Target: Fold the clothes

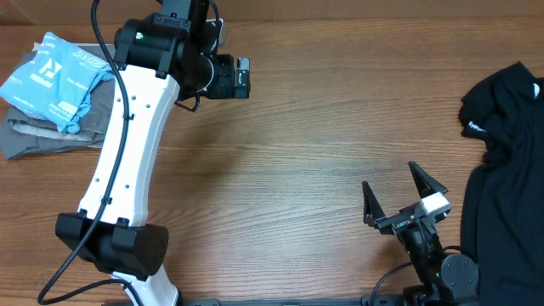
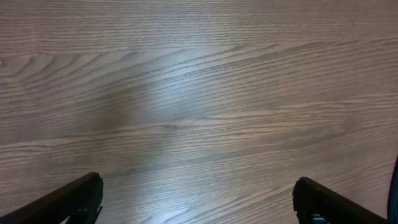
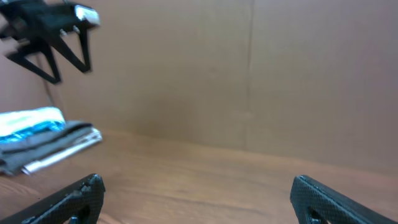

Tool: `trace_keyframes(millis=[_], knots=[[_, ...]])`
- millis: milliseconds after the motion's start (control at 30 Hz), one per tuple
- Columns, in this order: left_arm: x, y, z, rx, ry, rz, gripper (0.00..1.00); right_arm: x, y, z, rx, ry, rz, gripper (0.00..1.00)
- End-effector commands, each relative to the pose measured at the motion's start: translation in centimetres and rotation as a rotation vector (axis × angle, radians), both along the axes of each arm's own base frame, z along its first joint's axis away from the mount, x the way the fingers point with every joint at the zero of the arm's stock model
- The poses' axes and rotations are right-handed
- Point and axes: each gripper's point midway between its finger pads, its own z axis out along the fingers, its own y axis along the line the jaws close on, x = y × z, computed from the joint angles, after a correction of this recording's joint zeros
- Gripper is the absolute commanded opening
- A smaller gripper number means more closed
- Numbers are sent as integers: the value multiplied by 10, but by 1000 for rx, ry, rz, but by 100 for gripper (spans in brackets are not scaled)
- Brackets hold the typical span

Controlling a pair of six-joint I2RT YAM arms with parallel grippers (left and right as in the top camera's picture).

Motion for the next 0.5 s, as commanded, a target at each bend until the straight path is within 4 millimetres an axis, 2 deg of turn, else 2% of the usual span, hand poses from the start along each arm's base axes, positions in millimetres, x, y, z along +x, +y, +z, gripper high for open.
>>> trace_keyframes(millis=[0, 100, 133, 467], knots=[[1, 1, -4, 3, 11, 15, 100, 5, -11, -16, -27, 48, -58, 100], [1, 1, -4, 3, 11, 15, 100, 9, -21, -41, -38, 150, -106, 100], [1, 1, -4, 3, 11, 15, 100, 9, -23, -43, -39, 161, -119, 100], [1, 1, -4, 3, 11, 15, 100, 10, -25, -43, -51, 154, -130, 100]])
